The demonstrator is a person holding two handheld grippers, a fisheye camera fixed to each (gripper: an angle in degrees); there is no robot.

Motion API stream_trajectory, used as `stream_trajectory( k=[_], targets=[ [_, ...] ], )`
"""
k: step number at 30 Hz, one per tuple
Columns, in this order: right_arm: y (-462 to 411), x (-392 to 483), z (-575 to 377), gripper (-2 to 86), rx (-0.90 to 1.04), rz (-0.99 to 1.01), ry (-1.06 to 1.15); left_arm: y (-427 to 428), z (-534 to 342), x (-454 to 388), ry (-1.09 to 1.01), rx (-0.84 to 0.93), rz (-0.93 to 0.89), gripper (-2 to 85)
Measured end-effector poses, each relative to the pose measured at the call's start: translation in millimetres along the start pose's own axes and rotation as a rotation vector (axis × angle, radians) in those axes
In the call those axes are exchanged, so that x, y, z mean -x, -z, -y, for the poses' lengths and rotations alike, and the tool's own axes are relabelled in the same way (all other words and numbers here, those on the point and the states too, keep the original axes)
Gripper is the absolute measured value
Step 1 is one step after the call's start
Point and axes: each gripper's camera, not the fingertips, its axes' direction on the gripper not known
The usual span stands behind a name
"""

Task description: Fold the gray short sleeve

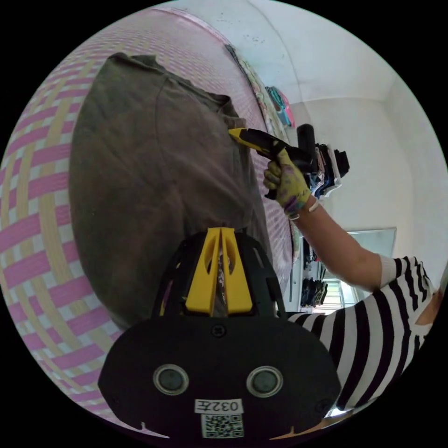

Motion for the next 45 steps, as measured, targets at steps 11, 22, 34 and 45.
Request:
stream_trajectory(
  k=[11,22,34,45],
  targets=[
    [46,-19,-87,-1.0,0.011,0.262,0.053,56,-84,47,0.047,-0.135,-0.135,-0.9],
    [38,-40,-296,-0.9,0.227,0.3,0.013,54,-267,73,0.33,-0.219,0.0,-0.5],
    [87,-132,-325,6.3,0.26,0.437,-0.065,44,-361,94,0.416,-0.287,0.073,4.0],
    [103,-149,-346,7.0,0.323,0.434,-0.132,29,-361,126,0.235,-0.05,-0.043,4.7]
  ],
)
